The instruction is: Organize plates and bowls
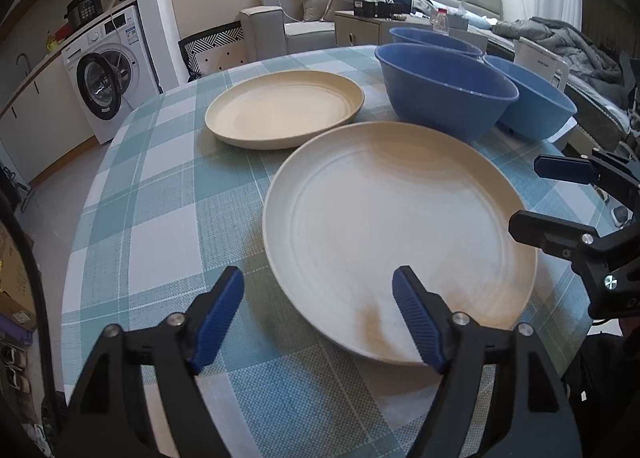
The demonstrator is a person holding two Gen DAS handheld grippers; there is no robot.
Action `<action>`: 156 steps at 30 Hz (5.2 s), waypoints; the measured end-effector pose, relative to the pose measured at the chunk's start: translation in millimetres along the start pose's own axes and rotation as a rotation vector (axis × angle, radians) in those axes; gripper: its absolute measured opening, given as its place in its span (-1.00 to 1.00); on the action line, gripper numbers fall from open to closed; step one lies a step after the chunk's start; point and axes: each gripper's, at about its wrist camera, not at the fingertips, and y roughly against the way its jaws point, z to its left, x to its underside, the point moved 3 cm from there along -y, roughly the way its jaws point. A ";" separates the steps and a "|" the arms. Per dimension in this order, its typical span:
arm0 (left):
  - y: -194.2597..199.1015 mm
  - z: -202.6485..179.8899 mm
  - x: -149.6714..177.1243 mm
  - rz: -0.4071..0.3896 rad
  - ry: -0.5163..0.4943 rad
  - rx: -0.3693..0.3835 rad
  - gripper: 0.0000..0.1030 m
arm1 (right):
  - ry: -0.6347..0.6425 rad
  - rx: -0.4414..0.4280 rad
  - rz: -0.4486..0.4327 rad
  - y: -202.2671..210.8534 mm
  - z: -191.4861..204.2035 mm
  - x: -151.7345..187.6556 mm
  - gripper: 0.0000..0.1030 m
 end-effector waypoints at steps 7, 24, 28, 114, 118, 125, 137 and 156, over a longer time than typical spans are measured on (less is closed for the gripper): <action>4.5 6.5 -3.6 -0.027 0.049 0.029 0.68 | -0.014 -0.003 -0.044 7.3 -3.7 -5.6 0.91; 16.6 25.1 -17.2 -0.099 0.130 -0.004 1.00 | 0.035 -0.029 -0.120 22.6 -3.9 -12.5 0.99; 14.7 31.7 -21.3 -0.103 0.156 -0.021 1.00 | 0.032 -0.030 -0.133 24.7 -8.5 -15.9 0.99; -122.0 102.9 -107.2 0.087 0.319 -0.103 0.04 | 0.040 -0.014 -0.076 -27.3 -45.1 -103.8 0.99; -125.6 102.2 -106.4 0.091 0.322 -0.077 -0.07 | 0.033 -0.012 -0.068 -30.5 -46.5 -105.1 0.99; -123.6 105.9 -105.8 0.079 0.326 -0.081 -0.09 | 0.062 -0.013 -0.058 -34.6 -39.2 -113.7 0.99; -112.4 134.0 -87.6 0.069 0.372 -0.092 -0.08 | 0.136 -0.035 -0.023 -55.1 -7.2 -137.7 0.99; -95.4 161.7 -68.1 0.069 0.374 -0.146 -0.06 | 0.086 -0.116 0.055 -100.4 28.3 -160.1 0.99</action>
